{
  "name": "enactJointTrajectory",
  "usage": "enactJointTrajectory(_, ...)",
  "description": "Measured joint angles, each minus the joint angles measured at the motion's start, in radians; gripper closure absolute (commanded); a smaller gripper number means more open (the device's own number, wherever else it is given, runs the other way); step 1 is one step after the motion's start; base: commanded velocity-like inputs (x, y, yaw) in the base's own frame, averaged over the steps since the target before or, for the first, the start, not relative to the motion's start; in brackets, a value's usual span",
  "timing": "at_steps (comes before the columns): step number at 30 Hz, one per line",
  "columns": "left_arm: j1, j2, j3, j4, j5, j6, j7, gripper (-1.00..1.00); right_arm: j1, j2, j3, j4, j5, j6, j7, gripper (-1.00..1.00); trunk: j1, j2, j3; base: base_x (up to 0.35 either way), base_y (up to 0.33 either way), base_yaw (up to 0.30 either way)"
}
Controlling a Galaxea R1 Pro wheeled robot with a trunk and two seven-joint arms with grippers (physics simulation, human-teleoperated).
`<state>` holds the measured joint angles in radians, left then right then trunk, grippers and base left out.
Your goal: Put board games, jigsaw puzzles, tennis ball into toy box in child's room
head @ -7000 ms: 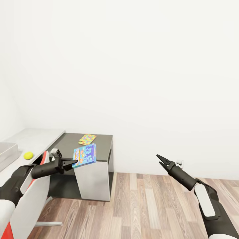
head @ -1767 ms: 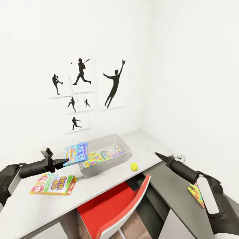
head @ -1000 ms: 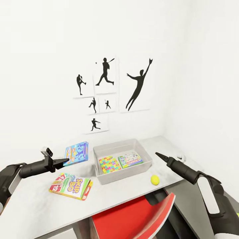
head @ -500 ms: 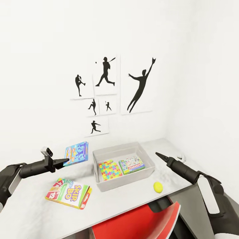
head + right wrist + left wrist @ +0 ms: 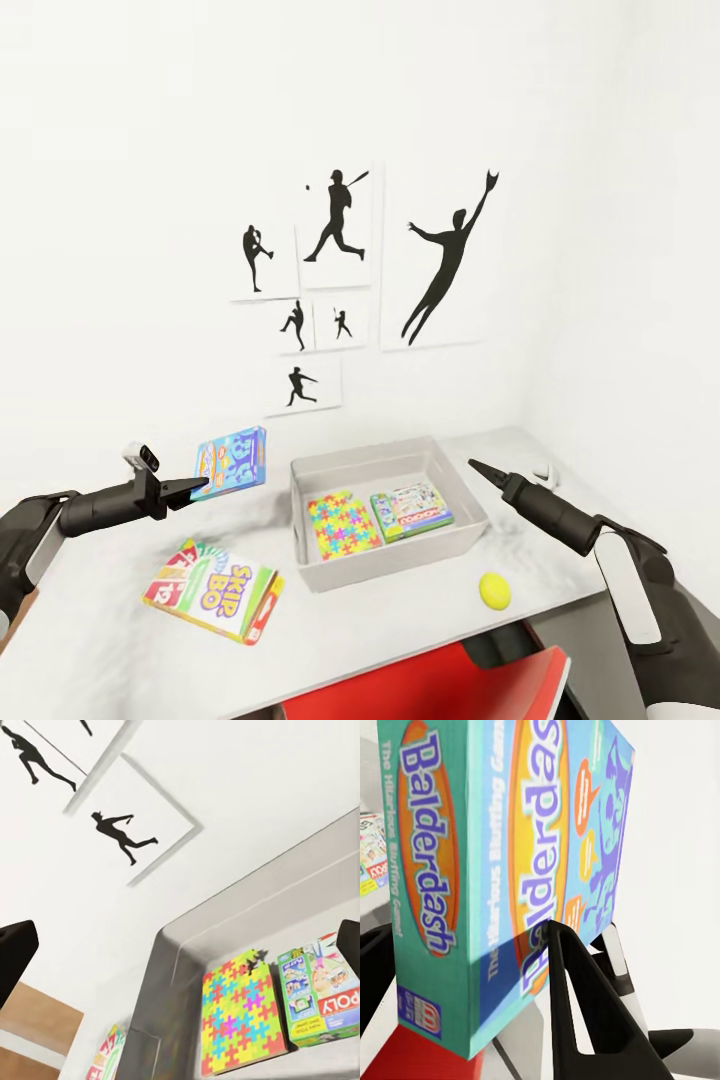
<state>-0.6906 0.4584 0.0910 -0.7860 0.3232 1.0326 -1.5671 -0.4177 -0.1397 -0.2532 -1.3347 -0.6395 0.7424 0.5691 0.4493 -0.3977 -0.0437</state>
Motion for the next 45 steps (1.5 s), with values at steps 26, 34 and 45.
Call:
enactJointTrajectory(26,0.001,0.000,0.000,0.000,0.002,0.000,0.000,1.00,0.000,0.000,0.001,0.002,0.001,-0.001,0.000,-1.00,0.000,0.000,0.000,0.046,-0.067,0.000)
enactJointTrajectory(34,0.000,0.000,0.000,0.000,0.001,0.000,0.000,1.00,0.000,0.000,0.001,0.002,0.003,-0.002,0.000,-1.00,0.000,0.000,0.000,0.092,-0.003,0.000)
enactJointTrajectory(45,0.000,0.000,0.000,0.000,0.001,0.000,0.000,1.00,0.000,-0.001,-0.001,0.001,-0.004,0.001,0.000,-1.00,0.000,0.000,0.000,0.004,0.000,0.000)
